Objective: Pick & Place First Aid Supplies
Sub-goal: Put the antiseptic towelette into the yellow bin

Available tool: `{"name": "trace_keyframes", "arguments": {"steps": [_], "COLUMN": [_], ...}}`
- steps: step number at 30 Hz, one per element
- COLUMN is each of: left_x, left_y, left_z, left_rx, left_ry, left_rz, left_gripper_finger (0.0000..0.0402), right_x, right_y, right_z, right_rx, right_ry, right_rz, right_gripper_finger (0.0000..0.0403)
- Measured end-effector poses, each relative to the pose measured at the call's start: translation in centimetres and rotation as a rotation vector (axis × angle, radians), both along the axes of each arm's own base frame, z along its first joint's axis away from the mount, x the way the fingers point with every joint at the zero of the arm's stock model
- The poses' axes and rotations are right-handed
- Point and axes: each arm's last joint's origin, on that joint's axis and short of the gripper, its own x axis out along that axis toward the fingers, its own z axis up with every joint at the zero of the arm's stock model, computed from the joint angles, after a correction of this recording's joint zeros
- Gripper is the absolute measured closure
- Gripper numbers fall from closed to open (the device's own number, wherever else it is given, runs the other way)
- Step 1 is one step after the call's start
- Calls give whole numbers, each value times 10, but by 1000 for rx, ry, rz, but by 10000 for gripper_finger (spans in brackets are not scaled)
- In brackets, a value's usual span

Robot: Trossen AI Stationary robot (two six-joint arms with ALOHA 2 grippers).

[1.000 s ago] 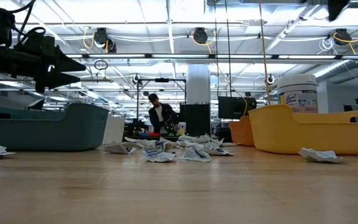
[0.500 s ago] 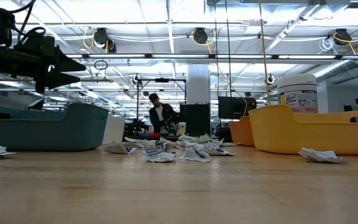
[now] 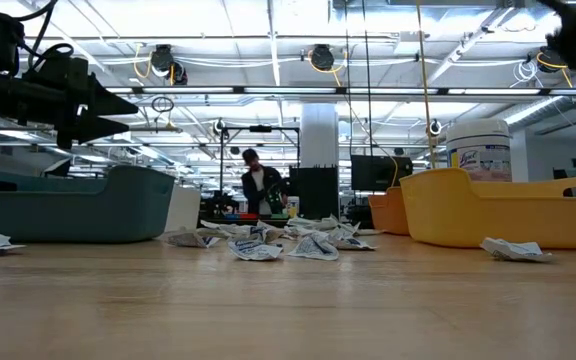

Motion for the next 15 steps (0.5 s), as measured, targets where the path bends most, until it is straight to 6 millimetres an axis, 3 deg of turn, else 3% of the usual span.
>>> {"name": "trace_keyframes", "arguments": {"steps": [11,15], "left_x": [0,0], "left_y": [0,0], "left_z": [0,0], "left_rx": [0,0], "left_ry": [0,0], "left_rz": [0,0], "left_gripper_finger": [96,96], "right_x": [-8,-10], "right_y": [-7,-8], "right_z": [-47,-55], "right_rx": [38,55], "right_ry": [-47,-66], "right_rz": [0,1], "right_gripper_finger": [139,166]}}
